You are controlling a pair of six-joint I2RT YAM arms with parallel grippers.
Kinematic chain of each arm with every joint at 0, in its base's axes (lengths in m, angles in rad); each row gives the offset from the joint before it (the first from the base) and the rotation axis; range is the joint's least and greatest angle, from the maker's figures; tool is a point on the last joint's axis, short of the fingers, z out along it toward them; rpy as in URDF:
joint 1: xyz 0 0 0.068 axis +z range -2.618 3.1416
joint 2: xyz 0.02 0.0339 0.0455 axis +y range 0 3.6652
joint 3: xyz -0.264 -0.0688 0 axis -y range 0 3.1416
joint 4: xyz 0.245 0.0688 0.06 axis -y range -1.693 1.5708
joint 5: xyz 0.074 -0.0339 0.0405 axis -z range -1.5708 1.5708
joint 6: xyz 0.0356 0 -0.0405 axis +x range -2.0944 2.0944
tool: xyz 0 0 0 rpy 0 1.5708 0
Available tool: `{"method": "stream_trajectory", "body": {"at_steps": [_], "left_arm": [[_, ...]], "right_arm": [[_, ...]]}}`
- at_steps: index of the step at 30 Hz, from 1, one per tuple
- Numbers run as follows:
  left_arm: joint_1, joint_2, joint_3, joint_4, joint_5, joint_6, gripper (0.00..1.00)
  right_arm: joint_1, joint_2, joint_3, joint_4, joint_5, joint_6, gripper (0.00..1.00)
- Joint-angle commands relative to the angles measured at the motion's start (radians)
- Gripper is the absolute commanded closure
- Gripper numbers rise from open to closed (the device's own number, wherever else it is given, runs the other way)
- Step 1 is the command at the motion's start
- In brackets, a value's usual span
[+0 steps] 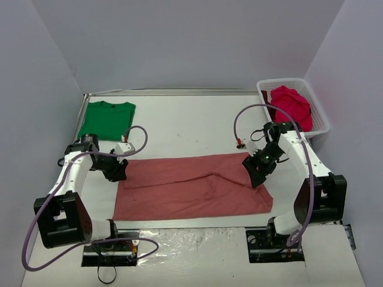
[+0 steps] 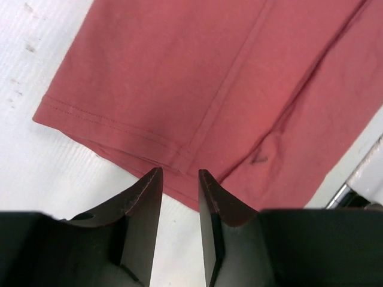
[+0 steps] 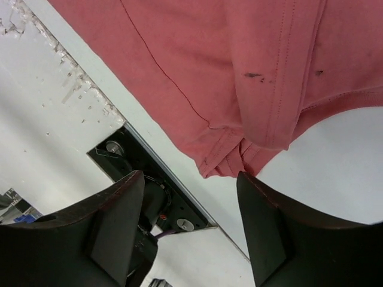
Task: Fold and stack the t-shirts
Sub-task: Fold the other side of the tshirt into a rectangle
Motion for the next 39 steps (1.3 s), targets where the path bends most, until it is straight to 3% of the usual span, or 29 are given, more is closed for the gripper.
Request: {"method": "stream_trajectory", "body": {"at_steps": [1,8,14,17,26,39], "left_arm": [[0.006,-0.011,0.091,-0.132,0.006,0.12,0.7],[0.006,-0.011,0.137,-0.048,-0.017,-0.024,0.68],[0.009,0.05,0.166,0.092,-0.007,-0.327,0.68],[0.01,0.07,0.177,0.086,0.043,-0.383,0.68],[0.01,0.067,0.16,0.095,0.028,-0.401,0.68],[0.012,0.109,0.147,0.121,0.003,-0.421,0.67]], "right_arm": [[-0.002,0.013,0.051,-0.05,0.01,-0.034,0.41],[-0.005,0.084,0.213,-0.05,-0.035,-0.034,0.39],[-0.005,0.289,0.268,-0.013,-0.14,-0.054,0.41],[-0.004,0.387,0.292,0.0,-0.177,-0.065,0.42],[0.003,0.587,0.406,-0.003,-0.233,-0.092,0.44],[0.061,0.708,0.42,-0.02,-0.22,-0.112,0.47]]}}
